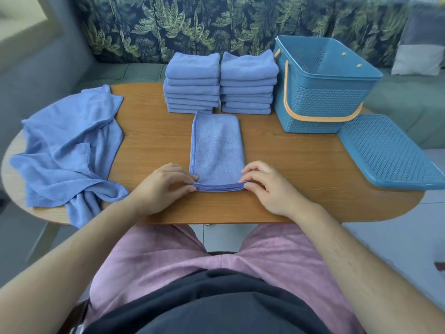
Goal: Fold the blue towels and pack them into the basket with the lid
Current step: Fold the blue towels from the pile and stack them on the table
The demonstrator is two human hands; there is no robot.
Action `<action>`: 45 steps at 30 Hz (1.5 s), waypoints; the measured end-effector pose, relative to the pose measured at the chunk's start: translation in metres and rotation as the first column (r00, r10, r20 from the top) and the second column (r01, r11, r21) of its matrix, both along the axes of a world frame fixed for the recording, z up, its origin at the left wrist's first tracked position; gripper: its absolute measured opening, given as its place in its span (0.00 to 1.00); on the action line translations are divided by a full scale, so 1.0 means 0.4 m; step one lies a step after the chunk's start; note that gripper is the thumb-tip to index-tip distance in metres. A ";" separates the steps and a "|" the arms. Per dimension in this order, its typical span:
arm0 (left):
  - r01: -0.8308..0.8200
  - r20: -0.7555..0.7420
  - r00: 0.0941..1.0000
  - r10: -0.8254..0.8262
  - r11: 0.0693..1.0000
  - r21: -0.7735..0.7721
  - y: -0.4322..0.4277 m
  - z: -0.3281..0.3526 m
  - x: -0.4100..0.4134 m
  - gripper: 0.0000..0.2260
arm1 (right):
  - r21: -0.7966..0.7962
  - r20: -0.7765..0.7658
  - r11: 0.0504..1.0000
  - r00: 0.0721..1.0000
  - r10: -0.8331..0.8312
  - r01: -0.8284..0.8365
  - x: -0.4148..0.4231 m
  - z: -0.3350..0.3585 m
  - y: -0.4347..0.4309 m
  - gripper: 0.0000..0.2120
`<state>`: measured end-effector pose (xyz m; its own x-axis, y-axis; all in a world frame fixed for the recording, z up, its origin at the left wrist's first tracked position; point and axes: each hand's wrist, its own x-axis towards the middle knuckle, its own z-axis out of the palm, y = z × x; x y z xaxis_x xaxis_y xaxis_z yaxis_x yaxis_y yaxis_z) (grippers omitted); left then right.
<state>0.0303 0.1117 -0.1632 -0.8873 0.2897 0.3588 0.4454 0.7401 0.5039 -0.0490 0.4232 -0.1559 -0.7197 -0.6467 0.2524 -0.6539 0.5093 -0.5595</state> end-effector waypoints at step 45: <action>-0.609 0.210 0.741 0.638 0.770 -0.189 0.124 -0.017 -0.269 0.24 | 0.325 0.041 0.820 0.859 -0.511 0.472 -0.163 -0.020 -0.262 0.27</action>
